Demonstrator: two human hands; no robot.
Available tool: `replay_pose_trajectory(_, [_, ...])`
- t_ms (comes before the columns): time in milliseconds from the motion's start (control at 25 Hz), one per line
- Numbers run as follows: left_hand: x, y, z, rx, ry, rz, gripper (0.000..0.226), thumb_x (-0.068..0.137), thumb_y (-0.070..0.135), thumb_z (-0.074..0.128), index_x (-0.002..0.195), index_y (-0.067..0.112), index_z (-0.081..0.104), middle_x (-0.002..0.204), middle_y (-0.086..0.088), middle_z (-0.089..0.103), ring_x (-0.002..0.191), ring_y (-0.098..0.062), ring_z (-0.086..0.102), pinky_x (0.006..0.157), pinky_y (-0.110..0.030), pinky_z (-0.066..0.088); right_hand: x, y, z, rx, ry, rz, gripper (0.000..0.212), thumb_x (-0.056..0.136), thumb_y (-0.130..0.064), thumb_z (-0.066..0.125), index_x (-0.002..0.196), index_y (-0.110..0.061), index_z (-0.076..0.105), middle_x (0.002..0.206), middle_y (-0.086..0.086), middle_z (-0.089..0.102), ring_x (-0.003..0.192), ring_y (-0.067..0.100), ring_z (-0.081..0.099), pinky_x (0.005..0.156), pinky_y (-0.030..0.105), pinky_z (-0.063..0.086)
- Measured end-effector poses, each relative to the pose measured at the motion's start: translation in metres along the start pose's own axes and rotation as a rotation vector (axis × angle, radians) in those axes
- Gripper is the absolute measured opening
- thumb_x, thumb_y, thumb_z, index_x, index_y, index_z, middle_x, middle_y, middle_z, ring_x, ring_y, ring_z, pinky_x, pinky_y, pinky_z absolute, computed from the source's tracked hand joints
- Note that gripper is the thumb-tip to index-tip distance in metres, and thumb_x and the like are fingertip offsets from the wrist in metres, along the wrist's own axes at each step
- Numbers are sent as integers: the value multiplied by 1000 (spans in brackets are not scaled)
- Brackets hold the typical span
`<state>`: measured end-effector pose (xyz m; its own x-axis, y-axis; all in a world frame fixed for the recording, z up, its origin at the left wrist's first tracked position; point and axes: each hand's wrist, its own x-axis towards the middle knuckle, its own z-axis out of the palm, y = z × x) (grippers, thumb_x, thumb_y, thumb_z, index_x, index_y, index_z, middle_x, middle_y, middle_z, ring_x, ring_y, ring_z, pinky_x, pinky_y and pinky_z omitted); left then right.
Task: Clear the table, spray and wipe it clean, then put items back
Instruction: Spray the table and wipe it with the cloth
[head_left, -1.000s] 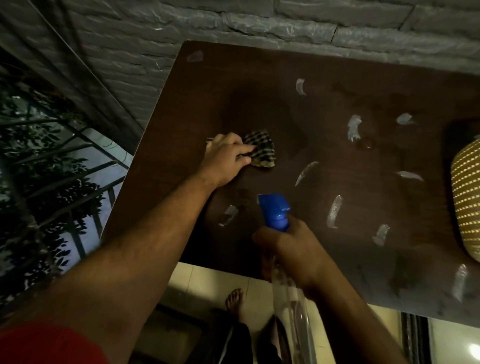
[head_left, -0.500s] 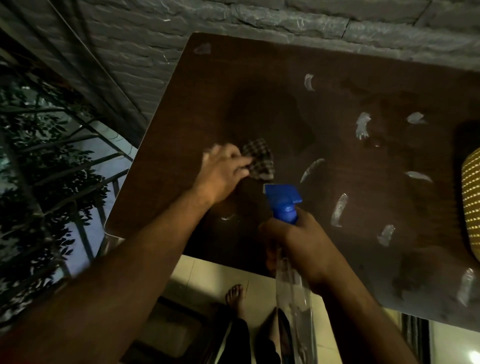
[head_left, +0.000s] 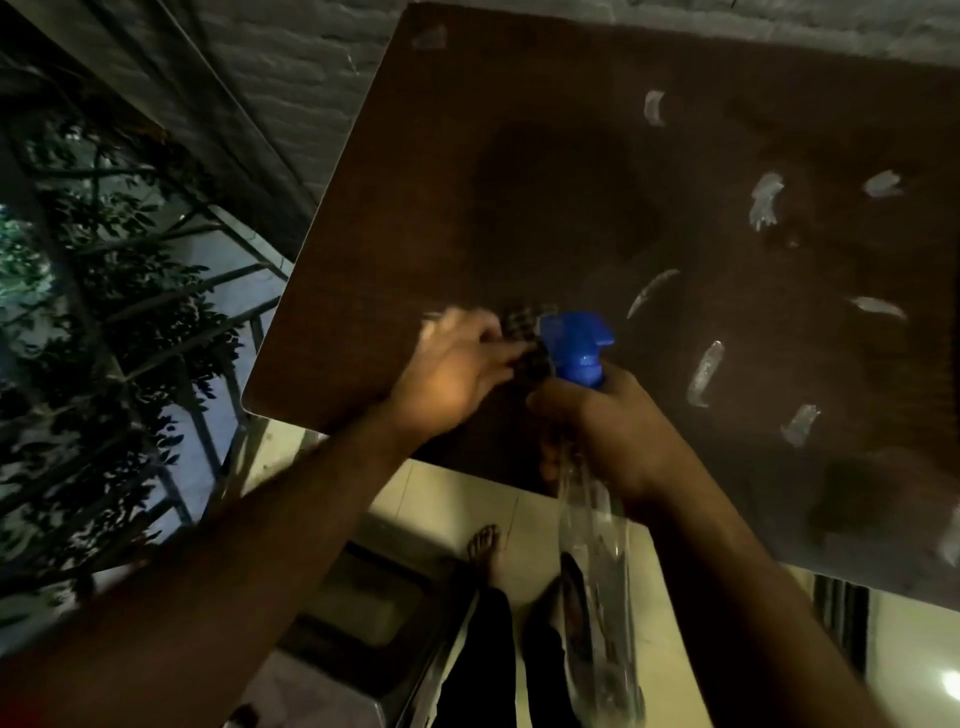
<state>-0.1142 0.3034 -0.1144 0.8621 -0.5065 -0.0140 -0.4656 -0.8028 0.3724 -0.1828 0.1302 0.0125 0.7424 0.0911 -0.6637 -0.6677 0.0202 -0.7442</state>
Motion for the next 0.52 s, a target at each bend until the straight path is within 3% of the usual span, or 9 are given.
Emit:
replay_pose_trajectory(120, [-65, -5, -6, -24, -43, 141, 33, 87, 37, 47, 119, 41, 54, 114, 0, 54, 104, -20, 42, 83, -36, 36, -6, 5, -7, -55, -13, -8, 22, 82, -17, 63, 101, -8, 57, 72, 11, 60, 60, 26, 55, 60, 42, 49])
replay_pose_trajectory(240, [-6, -51, -27, 21, 78, -130, 33, 90, 31, 56, 123, 28, 62, 113, -4, 53, 105, -26, 43, 90, -45, 39, -12, 13, -8, -10, -32, -7, 14, 85, -9, 61, 97, -7, 53, 63, 13, 55, 52, 28, 52, 53, 40, 46])
replay_pose_trajectory(320, [28, -50, -27, 54, 121, -261, 33, 91, 29, 59, 123, 25, 62, 115, -6, 53, 108, -30, 45, 93, -40, 32, -11, 16, -9, -1, -18, 1, 15, 85, -7, 60, 98, -4, 53, 64, 15, 54, 51, 28, 51, 53, 40, 46])
replay_pose_trajectory(400, [17, -5, -8, 42, 139, -143, 29, 88, 30, 60, 117, 28, 63, 112, -5, 56, 102, -30, 52, 86, -35, 29, -13, 15, -8, 12, -27, 4, 18, 85, -8, 60, 102, -3, 54, 66, 14, 55, 51, 26, 51, 51, 37, 47])
replay_pose_trajectory(520, [-73, 46, 19, -59, 39, 100, 35, 78, 27, 71, 108, 37, 56, 102, 0, 59, 92, -22, 53, 74, -38, 40, -20, 13, -7, -25, -32, -32, 18, 86, -11, 59, 101, -3, 55, 68, 14, 58, 51, 25, 52, 51, 37, 47])
